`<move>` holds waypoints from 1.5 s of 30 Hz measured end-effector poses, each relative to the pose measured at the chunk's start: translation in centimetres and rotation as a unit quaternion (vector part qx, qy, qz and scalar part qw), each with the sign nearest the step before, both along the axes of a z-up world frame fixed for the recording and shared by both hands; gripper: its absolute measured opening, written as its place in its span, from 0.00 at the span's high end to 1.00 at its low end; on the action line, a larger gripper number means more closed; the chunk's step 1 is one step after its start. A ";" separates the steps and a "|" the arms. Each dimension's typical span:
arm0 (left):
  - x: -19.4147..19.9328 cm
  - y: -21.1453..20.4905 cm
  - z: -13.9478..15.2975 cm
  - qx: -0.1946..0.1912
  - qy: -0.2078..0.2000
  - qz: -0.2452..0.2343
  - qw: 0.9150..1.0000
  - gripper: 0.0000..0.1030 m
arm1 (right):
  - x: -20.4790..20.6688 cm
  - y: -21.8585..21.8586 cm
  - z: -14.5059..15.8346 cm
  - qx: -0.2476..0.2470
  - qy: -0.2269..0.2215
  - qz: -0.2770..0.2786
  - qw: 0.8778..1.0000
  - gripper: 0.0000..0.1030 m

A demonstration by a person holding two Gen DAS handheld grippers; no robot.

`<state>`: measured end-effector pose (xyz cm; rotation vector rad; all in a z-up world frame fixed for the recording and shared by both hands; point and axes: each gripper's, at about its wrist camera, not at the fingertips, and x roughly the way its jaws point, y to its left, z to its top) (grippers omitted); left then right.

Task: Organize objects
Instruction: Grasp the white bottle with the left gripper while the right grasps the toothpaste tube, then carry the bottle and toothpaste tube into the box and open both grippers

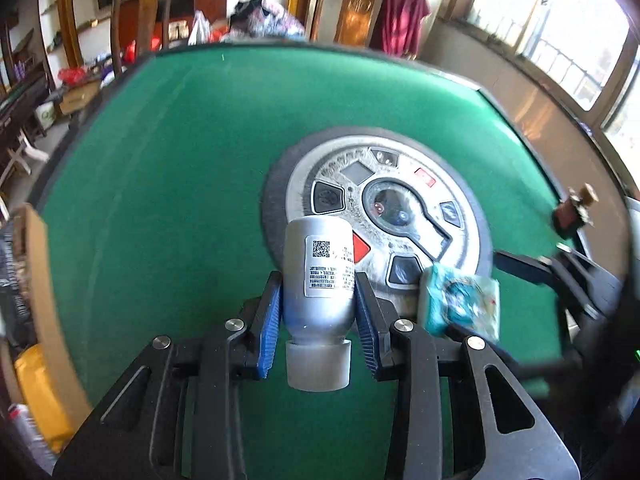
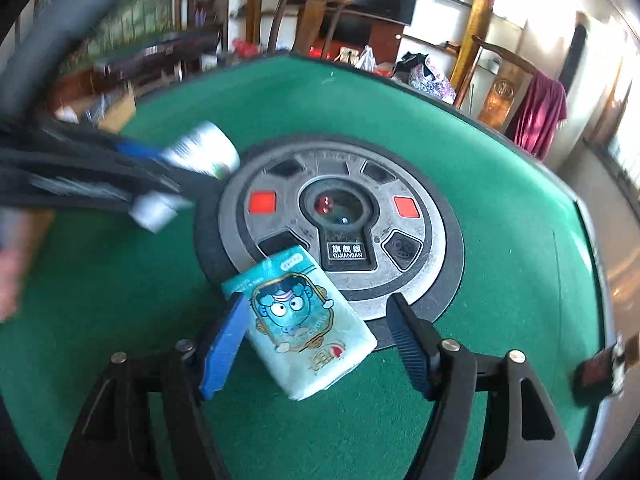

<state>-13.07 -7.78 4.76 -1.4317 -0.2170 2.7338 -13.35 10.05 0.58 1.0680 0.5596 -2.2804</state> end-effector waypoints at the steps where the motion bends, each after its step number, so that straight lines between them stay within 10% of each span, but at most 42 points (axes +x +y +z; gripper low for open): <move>1: 1.0 -0.5 0.7 -0.002 0.011 0.002 1.000 0.67 | -0.1 0.1 -0.2 -0.008 -0.004 0.004 1.000 0.30; 8: 7.9 -5.4 4.4 0.006 0.076 0.026 0.997 0.67 | -0.4 1.3 -1.0 -0.069 -0.048 -0.016 0.996 0.41; 12: 10.9 -9.3 5.2 -0.009 0.089 0.069 0.994 0.67 | 1.1 0.7 -0.2 -0.083 -0.042 -0.038 0.995 0.78; 18: 14.6 -15.4 5.1 -0.036 0.087 0.132 0.987 0.67 | 3.8 -1.1 1.8 -0.115 -0.014 -0.065 0.991 0.89; 27: 16.5 -20.2 2.0 -0.041 0.054 0.185 0.980 0.67 | 8.0 -10.8 7.2 -0.267 -0.064 0.041 0.961 0.89; 38: 15.2 -23.4 0.4 -0.032 0.047 0.210 0.976 0.61 | 11.1 -22.6 2.9 -0.241 -0.153 0.102 0.953 0.84; 45: 17.9 -21.7 1.1 -0.053 0.101 0.217 0.969 0.45 | 13.4 -21.7 5.2 -0.195 -0.057 0.096 0.974 0.36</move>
